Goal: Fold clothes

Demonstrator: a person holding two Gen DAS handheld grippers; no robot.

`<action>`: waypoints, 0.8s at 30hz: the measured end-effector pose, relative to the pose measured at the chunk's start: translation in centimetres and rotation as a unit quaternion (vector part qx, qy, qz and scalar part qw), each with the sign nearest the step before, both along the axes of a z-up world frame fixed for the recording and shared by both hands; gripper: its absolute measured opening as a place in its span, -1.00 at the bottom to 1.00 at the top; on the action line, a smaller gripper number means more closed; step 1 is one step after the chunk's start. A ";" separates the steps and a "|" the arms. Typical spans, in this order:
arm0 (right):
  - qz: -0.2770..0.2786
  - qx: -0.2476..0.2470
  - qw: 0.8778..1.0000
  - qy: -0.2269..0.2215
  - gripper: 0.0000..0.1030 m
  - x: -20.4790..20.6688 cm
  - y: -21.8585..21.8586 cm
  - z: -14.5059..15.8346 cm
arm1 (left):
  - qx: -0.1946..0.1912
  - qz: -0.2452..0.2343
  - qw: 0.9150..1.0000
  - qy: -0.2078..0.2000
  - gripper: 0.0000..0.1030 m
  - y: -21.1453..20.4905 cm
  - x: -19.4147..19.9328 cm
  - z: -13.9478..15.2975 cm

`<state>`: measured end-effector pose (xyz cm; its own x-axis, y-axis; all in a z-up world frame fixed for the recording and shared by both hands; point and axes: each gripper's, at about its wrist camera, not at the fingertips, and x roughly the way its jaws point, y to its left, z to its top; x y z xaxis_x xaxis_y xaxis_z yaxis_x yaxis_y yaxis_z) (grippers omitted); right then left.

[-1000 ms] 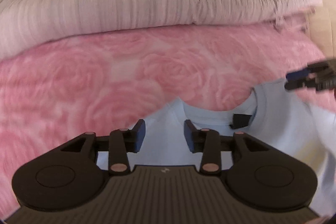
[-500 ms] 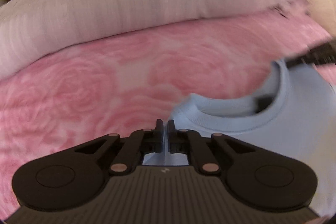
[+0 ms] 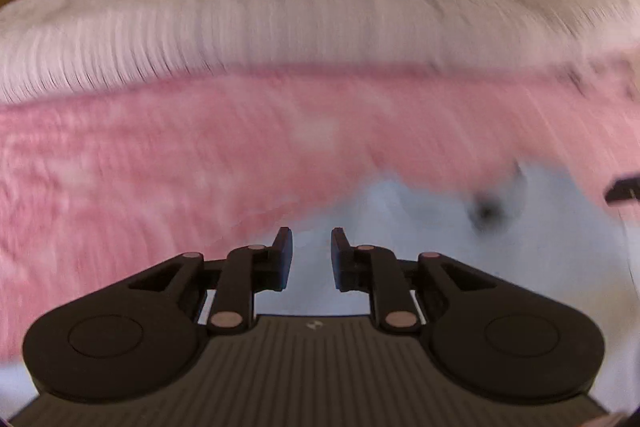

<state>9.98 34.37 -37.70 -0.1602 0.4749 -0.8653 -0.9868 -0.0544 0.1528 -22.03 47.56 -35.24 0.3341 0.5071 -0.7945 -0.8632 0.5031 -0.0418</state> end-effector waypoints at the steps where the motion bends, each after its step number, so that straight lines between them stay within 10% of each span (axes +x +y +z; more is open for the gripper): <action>1: -0.001 -0.006 1.000 -0.001 -0.11 -0.3 -1.3 0.3 | -0.016 -0.019 1.000 0.008 -0.71 -2.0 -0.2 -0.2; 6: -0.005 -0.039 0.999 -0.016 -0.11 -2.1 -8.7 0.9 | -0.085 -0.098 0.991 0.042 -0.72 -14.5 -1.6 -2.2; 16: -0.053 -0.177 0.978 -0.097 -0.11 -5.5 -26.0 0.6 | -0.153 -0.098 0.976 0.125 -0.75 -27.4 -9.2 0.1; 24: -0.084 -0.078 0.991 -0.066 -0.11 -8.4 -24.4 2.2 | -0.128 -0.064 0.986 0.088 -0.75 -26.9 -10.0 0.0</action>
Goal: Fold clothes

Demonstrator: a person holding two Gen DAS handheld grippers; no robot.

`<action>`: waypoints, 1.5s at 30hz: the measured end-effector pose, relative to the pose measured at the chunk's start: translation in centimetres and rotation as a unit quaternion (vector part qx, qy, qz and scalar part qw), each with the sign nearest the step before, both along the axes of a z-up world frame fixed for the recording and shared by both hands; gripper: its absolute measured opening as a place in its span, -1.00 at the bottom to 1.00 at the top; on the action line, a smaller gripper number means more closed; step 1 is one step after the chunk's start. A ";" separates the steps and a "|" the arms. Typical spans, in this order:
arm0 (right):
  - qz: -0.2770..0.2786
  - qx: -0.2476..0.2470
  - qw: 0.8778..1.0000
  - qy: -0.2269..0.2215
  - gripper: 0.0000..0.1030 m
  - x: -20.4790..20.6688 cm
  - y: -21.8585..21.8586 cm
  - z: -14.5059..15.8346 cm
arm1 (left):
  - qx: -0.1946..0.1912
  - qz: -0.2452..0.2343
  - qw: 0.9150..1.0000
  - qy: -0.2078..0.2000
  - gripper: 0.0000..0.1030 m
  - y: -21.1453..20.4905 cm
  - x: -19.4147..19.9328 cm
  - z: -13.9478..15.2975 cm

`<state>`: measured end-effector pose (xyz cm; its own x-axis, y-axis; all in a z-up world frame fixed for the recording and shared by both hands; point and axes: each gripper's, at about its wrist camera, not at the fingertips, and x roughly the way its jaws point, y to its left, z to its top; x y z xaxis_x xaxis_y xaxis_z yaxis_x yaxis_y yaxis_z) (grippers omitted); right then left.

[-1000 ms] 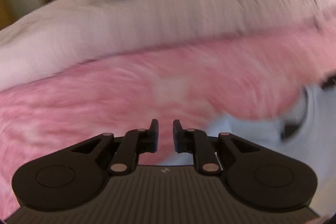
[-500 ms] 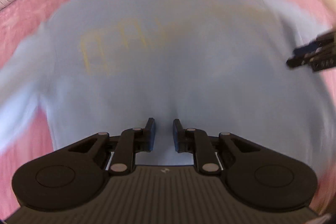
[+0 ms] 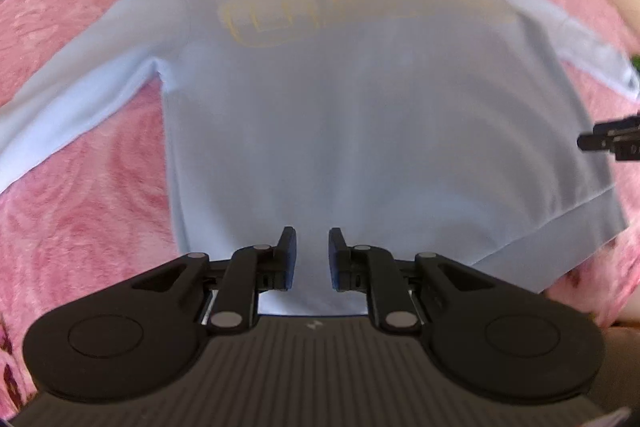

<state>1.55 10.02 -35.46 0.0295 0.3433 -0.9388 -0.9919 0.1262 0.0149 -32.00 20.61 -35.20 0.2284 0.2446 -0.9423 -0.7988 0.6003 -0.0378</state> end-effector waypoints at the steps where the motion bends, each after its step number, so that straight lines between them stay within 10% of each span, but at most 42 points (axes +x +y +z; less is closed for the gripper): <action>1: 0.001 -0.007 1.000 0.004 -0.11 -0.6 0.1 -0.6 | -0.003 -0.003 1.000 0.010 -0.74 -0.3 0.2 -0.9; 8: -0.030 -0.108 0.994 0.004 -0.11 -1.1 -3.9 -0.8 | -0.051 0.049 0.997 0.032 -0.72 -5.5 -3.8 -1.1; 14: -0.065 -0.016 0.998 0.007 -0.11 -1.1 -2.5 2.1 | -0.020 0.101 0.995 -0.006 -0.70 -4.6 -3.0 0.8; 25: -0.057 -0.093 0.994 0.029 -0.10 -1.2 -5.6 2.4 | -0.089 0.145 0.983 0.070 -0.65 -8.9 -1.0 0.7; 29: -0.055 -0.122 0.990 0.037 -0.10 -1.2 -6.7 2.5 | -0.068 0.180 0.979 0.064 -0.59 -11.5 -0.2 5.0; 45: -0.034 0.041 0.998 0.041 -0.10 -1.3 -13.1 19.2 | 0.081 0.181 0.980 0.018 -0.40 -18.6 4.1 22.7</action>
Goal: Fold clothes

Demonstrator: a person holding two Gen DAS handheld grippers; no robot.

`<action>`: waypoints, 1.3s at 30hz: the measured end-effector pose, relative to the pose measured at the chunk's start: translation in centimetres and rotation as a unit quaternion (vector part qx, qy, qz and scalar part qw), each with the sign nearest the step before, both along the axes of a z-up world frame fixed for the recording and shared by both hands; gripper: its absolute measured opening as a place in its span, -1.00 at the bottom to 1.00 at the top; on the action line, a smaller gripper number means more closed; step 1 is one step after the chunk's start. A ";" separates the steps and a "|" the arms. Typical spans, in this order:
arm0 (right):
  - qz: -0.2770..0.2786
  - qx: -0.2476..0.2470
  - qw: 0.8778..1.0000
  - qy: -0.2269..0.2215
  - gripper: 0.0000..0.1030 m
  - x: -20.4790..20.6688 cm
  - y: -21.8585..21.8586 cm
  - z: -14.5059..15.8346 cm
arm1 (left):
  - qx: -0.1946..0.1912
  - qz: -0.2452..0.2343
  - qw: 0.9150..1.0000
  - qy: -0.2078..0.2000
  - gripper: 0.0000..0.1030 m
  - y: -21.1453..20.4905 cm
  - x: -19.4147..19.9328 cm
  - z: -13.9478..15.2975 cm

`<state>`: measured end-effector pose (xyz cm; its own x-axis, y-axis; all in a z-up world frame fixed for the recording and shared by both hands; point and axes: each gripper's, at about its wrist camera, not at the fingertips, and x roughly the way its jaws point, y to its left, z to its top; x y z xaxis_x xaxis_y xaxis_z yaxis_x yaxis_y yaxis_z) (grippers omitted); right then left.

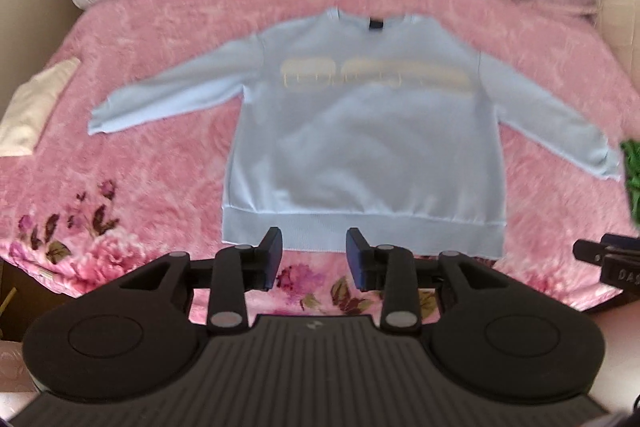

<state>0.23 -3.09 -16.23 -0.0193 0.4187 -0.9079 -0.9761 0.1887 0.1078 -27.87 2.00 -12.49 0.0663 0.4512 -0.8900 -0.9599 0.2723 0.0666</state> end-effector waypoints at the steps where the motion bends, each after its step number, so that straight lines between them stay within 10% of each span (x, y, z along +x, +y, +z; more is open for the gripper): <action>1: 0.000 0.005 1.000 -0.001 -0.10 0.0 -0.3 0.6 | 0.005 0.003 1.000 -0.003 -0.40 -0.4 -0.1 0.6; 39: -0.057 -0.002 0.998 0.024 -0.10 -2.6 0.1 2.9 | 0.004 -0.007 1.000 -0.002 -0.36 0.7 -4.4 2.4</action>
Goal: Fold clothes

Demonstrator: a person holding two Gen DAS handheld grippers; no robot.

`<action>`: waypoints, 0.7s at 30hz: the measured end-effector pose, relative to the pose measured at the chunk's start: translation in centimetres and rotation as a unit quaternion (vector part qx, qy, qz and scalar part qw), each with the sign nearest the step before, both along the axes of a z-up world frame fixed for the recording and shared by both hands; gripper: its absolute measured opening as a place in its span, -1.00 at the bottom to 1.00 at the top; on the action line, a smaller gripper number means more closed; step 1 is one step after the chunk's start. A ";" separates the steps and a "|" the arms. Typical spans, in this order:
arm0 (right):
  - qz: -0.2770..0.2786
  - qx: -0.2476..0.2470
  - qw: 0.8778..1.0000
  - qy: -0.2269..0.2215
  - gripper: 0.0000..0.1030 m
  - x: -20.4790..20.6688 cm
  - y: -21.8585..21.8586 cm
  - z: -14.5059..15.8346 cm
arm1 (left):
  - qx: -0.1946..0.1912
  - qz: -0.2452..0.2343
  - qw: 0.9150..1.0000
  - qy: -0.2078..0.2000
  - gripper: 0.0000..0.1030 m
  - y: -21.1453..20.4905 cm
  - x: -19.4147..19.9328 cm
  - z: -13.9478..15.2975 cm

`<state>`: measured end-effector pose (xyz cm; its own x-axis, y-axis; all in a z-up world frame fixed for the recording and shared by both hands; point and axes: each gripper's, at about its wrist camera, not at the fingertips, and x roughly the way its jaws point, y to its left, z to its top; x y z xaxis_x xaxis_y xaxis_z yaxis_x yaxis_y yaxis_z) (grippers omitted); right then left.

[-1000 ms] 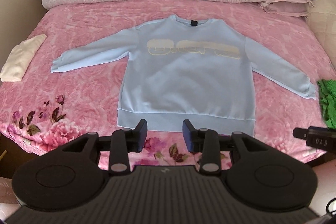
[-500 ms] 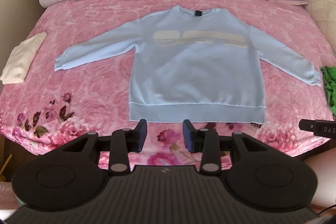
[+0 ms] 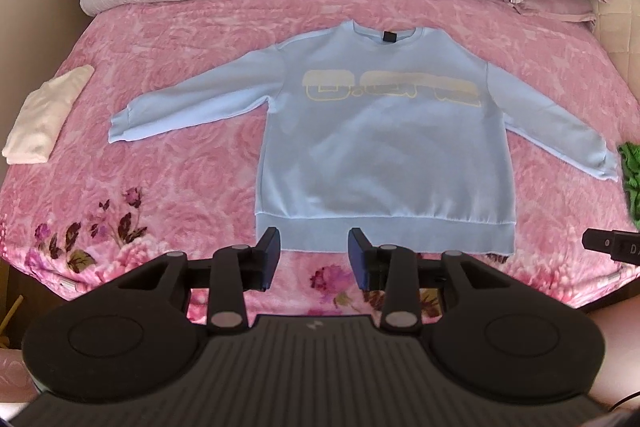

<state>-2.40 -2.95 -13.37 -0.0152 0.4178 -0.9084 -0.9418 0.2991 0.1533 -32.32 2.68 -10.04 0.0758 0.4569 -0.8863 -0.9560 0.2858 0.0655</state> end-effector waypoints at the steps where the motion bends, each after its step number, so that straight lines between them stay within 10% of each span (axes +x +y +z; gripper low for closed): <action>1: 0.003 0.000 1.000 0.000 -0.10 0.2 0.1 -0.1 | 0.001 0.002 1.000 -0.002 -0.36 0.1 0.4 0.0; 15: 0.035 -0.007 0.999 0.009 -0.10 1.9 1.4 -2.0 | -0.024 0.031 0.999 0.016 -0.36 -0.4 1.3 -2.2; 21: 0.014 0.029 0.999 0.021 -0.10 1.5 2.9 -2.6 | -0.038 0.071 0.995 -0.059 -0.36 1.6 -3.0 -3.7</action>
<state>-0.88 -0.08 -16.01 -0.0640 0.4681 -0.8813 -0.9420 0.2633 0.2083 -35.37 4.24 -13.70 0.1218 0.4015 -0.9077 -0.9868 0.1473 -0.0672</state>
